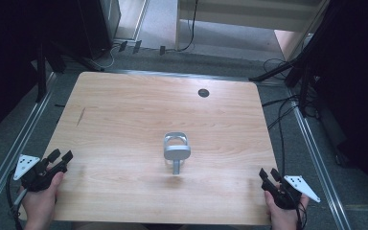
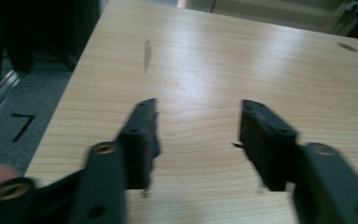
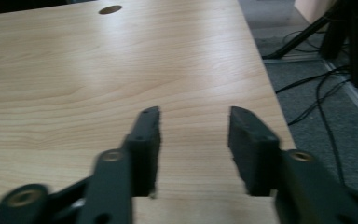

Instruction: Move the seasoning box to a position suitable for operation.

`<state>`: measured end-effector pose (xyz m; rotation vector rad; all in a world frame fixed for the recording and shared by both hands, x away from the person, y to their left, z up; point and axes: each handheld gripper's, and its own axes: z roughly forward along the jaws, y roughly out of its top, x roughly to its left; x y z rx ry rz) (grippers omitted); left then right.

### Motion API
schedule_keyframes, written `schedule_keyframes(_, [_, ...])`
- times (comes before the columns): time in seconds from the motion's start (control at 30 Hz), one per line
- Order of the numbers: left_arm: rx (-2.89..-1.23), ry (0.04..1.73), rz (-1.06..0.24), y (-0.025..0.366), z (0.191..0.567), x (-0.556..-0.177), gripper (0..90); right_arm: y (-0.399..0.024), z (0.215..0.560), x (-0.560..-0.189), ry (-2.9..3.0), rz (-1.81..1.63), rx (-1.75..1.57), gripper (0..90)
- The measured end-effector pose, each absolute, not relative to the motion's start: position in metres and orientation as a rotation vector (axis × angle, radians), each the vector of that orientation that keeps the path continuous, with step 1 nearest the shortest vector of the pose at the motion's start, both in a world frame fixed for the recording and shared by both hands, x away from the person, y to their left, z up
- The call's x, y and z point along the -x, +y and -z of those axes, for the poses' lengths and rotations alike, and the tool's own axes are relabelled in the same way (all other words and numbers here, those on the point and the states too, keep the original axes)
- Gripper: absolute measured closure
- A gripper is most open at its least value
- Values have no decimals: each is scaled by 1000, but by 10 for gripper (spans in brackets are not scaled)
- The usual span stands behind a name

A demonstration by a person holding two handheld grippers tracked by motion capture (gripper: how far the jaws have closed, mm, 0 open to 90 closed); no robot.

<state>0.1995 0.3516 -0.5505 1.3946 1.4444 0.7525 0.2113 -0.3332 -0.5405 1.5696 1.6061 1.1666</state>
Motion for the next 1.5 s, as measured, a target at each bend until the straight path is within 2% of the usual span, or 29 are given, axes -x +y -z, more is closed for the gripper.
schedule_keyframes(0.03, [-1395, 1444, -753, 352, 551, -199, 594, -333, 540, -211, 1606, -1167, -1570, 622])
schedule_keyframes(0.07, [-1406, 1438, -748, 351, 550, -199, 594, -333, 540, -211, 1616, -1176, -1562, 695])
schedule_keyframes(0.13, [-1432, 1429, -743, 348, 549, -199, 739, -330, 537, -208, 1632, -1226, -1548, 878])
schedule_keyframes(0.17, [-1442, 1425, -734, 347, 548, -199, 739, -330, 537, -208, 1632, -1226, -1548, 878])
schedule_keyframes(0.2, [-1467, 1422, -714, 344, 546, -200, 810, -328, 534, -206, 1633, -1255, -1529, 900])
schedule_keyframes(0.3, [-1472, 1416, -682, 339, 543, -199, 900, -325, 529, -206, 1628, -1307, -1529, 900])
schedule_keyframes(0.53, [-1578, 1288, -582, 288, 524, -200, 900, -293, 524, -210, 1710, -1346, -1467, 900])
schedule_keyframes(0.57, [-1627, 1243, -552, 267, 522, -201, 900, -287, 524, -210, 1725, -1347, -1455, 900])
schedule_keyframes(0.63, [-1647, 1220, -534, 256, 521, -201, 900, -281, 523, -210, 1741, -1347, -1446, 900])
schedule_keyframes(0.67, [-1678, 1177, -489, 233, 519, -200, 900, -271, 523, -211, 1768, -1344, -1429, 900])
schedule_keyframes(0.73, [-1704, 1143, -449, 212, 518, -200, 900, -264, 523, -211, 1788, -1339, -1414, 900])
schedule_keyframes(0.77, [-1728, 1112, -427, 196, 518, -200, 900, -263, 524, -212, 1793, -1335, -1415, 900])
schedule_keyframes(0.8, [-1728, 1112, -427, 196, 518, -200, 900, -263, 524, -212, 1793, -1335, -1415, 900])
schedule_keyframes(0.83, [-1757, 1072, -393, 173, 518, -202, 900, -260, 526, -213, 1801, -1334, -1428, 900])
schedule_keyframes(0.87, [-1757, 1072, -393, 173, 518, -202, 900, -260, 527, -213, 1803, -1336, -1428, 900])
schedule_keyframes(0.9, [-1776, 1042, -368, 152, 519, -204, 900, -260, 528, -213, 1802, -1339, -1437, 900])
schedule_keyframes(1.0, [-1792, 1023, -335, 129, 521, -208, 900, -261, 528, -212, 1804, -1341, -1437, 900])
schedule_keyframes(1.2, [-1808, 1005, -286, 102, 523, -211, 900, -260, 528, -209, 1815, -1354, -1439, 900])
schedule_keyframes(1.5, [-1832, 992, -294, 73, 522, -221, 900, -256, 528, -207, 1834, -1368, -1430, 900])
